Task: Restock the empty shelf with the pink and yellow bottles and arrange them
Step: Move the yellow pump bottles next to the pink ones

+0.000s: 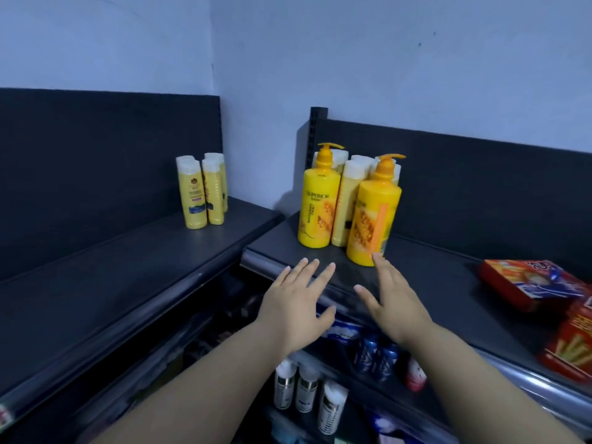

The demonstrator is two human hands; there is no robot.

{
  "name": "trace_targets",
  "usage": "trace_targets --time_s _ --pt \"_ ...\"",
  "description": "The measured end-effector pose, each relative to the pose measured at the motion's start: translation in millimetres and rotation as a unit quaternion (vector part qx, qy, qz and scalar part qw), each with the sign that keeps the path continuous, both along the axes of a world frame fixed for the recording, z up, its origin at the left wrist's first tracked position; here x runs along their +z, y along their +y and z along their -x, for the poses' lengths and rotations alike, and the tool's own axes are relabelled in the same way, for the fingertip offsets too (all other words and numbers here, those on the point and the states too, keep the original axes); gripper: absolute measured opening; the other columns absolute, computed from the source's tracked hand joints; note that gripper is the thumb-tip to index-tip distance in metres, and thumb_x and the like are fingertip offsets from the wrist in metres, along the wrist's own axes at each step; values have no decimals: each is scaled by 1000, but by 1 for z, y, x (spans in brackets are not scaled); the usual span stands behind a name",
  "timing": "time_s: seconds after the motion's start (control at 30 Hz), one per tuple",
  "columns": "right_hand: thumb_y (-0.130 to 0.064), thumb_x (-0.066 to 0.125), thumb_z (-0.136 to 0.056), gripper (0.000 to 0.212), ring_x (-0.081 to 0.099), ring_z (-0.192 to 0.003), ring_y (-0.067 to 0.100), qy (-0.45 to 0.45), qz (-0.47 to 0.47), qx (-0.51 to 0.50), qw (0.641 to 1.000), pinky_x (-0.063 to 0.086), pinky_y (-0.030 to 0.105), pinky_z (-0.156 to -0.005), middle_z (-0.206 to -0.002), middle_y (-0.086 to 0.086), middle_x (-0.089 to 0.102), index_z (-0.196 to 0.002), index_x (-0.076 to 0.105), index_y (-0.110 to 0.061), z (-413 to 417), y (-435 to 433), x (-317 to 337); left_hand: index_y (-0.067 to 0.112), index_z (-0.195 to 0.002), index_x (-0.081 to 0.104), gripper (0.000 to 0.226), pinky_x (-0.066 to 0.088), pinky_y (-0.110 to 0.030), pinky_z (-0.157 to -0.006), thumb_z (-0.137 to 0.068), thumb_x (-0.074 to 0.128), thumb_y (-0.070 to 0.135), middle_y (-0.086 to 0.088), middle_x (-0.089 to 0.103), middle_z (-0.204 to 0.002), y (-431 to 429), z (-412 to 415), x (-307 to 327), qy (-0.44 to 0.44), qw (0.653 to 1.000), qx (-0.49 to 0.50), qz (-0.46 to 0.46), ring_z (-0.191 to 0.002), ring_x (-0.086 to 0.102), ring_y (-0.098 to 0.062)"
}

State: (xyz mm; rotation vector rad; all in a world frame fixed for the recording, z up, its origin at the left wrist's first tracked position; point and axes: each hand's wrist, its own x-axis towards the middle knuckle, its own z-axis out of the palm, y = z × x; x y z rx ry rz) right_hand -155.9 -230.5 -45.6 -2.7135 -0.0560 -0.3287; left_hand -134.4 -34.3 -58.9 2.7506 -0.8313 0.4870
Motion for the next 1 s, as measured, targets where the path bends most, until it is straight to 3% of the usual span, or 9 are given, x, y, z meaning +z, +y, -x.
trace_targets --time_s 0.27,0.37,0.47,0.6,0.7,0.83,1.0 --pt "-50 49 -90 84 13 -144 13 -39 -81 -65 994 19 30 -113 -158 -2 11 -151 -1 -19 -59 -30 10 35 -149 -2 72 4 -32 -118 -92 37 54 7 10 -158 -51 -75 5 31 997 -59 50 -145 3 -11" --pt "-53 54 -86 93 12 -145 17 -55 -125 -98 986 20 36 -114 -159 2 8 -151 -2 -18 -92 -39 22 33 -149 -2 75 9 -32 -116 -91 40 54 5 13 -157 -65 -114 23 46 994 -64 75 -144 8 -15" --pt "-63 58 -74 107 14 -144 18 -68 -168 -124 976 23 40 -115 -158 3 9 -151 -2 -18 -124 -52 35 31 -150 -1 79 20 -36 -113 -89 45 55 2 18 -155 -79 -149 37 67 989 -69 114 -142 17 -18" --pt "-76 68 -56 118 32 -136 19 -98 -244 -116 958 37 47 -107 -150 -1 27 -148 12 -27 -157 -58 41 29 -149 -4 87 25 -37 -111 -87 53 51 2 15 -156 -98 -174 38 138 973 -88 162 -141 19 -19" --pt "-59 79 -52 115 41 -123 14 -128 -296 -92 942 42 37 -99 -139 -5 34 -142 14 -31 -172 -54 34 25 -149 -4 95 24 -35 -113 -84 62 45 -1 13 -155 -111 -188 33 180 957 -88 210 -141 19 -20" --pt "-64 72 -46 104 46 -112 10 -180 -328 -106 921 42 26 -85 -128 -9 39 -131 18 -39 -176 -47 22 24 -149 -1 99 21 -31 -112 -79 68 38 -1 13 -152 -119 -192 26 180 950 -90 239 -140 18 -20" --pt "-57 76 -50 101 48 -99 -2 -193 -329 -101 919 40 18 -76 -115 -21 41 -134 24 -33 -172 -48 26 24 -146 6 99 27 -33 -111 -74 73 36 -1 17 -149 -122 -189 28 184 943 -81 265 -136 23 -20"
